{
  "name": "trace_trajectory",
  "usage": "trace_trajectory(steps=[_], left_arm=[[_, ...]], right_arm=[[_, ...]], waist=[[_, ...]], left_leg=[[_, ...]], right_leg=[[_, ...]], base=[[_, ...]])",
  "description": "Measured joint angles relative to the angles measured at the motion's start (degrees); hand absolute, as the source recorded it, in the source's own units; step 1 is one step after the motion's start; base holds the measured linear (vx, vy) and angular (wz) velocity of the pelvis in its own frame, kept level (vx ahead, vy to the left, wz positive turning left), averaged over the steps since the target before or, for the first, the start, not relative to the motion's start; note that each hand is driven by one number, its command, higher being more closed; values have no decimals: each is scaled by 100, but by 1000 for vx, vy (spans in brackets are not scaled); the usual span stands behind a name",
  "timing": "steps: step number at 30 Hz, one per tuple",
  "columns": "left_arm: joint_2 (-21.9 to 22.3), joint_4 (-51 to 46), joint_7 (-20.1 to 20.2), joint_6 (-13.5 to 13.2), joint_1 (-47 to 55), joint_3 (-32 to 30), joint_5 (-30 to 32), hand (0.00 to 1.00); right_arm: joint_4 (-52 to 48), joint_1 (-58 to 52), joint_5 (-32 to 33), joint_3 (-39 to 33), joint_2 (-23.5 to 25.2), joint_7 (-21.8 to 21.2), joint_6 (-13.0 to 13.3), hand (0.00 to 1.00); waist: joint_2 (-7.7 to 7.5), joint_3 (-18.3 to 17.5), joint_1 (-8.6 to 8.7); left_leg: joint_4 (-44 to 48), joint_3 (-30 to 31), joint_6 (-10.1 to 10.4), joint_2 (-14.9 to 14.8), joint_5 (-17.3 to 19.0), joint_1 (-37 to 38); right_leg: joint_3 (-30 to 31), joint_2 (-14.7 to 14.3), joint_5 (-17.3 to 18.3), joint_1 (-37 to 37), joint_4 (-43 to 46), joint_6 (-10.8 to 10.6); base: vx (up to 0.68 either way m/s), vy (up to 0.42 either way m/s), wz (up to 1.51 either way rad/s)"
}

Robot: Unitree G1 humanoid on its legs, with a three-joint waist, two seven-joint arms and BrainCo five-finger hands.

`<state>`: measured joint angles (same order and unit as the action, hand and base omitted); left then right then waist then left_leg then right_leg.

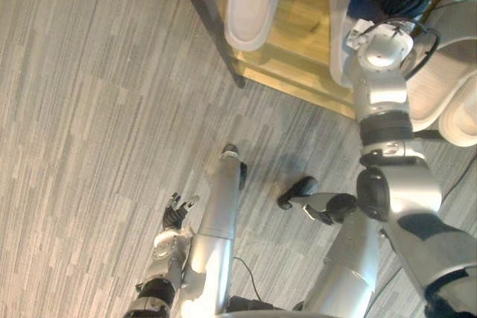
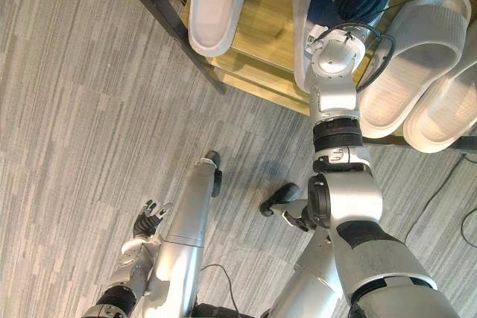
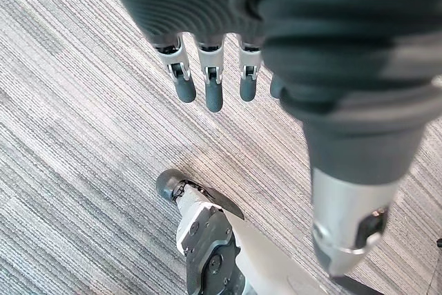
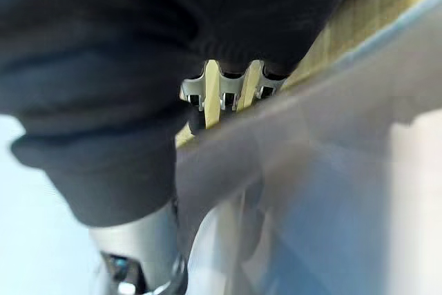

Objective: Organize the slippers on the shoe rack

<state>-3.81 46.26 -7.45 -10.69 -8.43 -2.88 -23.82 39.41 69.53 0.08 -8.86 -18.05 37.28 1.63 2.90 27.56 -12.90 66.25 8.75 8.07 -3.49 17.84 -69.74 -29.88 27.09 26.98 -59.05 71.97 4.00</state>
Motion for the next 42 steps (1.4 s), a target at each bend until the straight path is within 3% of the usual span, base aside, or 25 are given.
trace_trajectory(steps=[6,11,24,42], left_arm=[[-3,-9,2,-4,-9,0,0,0],[-40,-11,-18,-27,5,-72,-120,0],[19,-20,-16,-16,4,-232,-250,0],[24,55,-1,49,2,-511,-220,0]], right_arm=[[-764,-240,-30,-1,165,87,9,0],[-979,-744,-116,8,557,-69,5,0],[-999,-1137,-212,6,1012,-372,8,0],[-944,-1636,1333,253,1842,-864,549,0]], waist=[[-7,-4,35],[-190,-218,38],[-207,-227,74],[-334,-297,127]], left_leg=[[-77,-38,6,-29,-24,120],[-241,-69,27,-97,-51,241],[-380,-61,36,-114,-82,397],[-430,-46,42,-174,-85,507]], right_leg=[[18,-30,-23,72,-70,34],[10,-125,-48,146,-228,63],[-13,-205,-71,310,-396,31],[-46,-289,-82,429,-479,44]], base=[[-4,29,-2],[12,13,-5],[-10,30,0],[-21,29,-1]])
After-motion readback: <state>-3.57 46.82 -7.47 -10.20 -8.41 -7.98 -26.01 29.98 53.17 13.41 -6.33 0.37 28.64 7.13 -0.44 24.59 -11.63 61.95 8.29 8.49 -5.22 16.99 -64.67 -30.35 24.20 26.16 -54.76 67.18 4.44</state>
